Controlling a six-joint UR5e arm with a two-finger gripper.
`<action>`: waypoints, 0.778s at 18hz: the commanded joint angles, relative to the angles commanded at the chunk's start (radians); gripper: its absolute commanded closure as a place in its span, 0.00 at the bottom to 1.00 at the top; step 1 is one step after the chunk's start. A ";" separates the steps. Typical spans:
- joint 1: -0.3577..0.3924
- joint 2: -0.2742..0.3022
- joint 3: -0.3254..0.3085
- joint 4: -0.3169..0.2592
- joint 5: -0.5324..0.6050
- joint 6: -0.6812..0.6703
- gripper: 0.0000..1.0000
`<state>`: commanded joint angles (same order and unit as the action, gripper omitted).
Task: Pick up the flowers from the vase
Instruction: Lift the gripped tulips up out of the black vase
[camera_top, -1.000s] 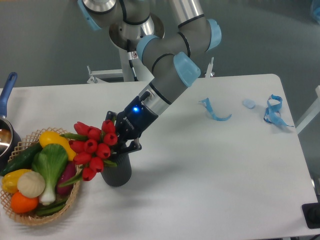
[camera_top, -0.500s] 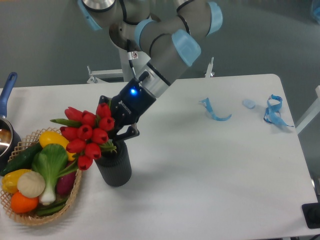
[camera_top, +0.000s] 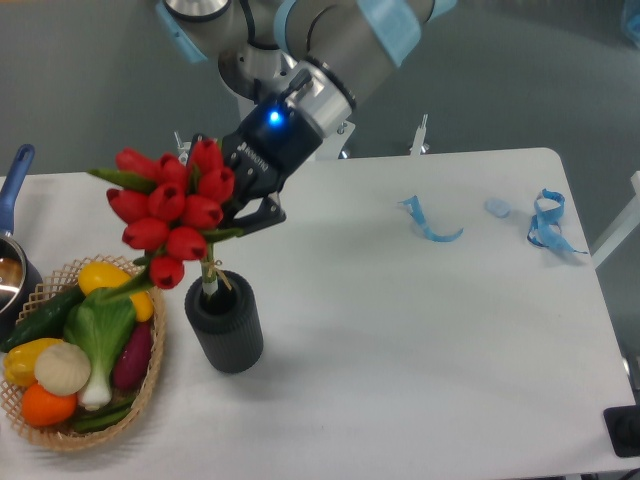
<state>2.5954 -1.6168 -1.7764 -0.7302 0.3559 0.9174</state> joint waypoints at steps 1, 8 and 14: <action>0.021 0.002 0.009 0.000 -0.002 -0.002 0.76; 0.210 -0.006 0.035 -0.002 -0.077 -0.017 0.77; 0.291 -0.104 0.052 -0.002 -0.066 0.150 0.76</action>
<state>2.8868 -1.7210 -1.7243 -0.7317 0.2899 1.0676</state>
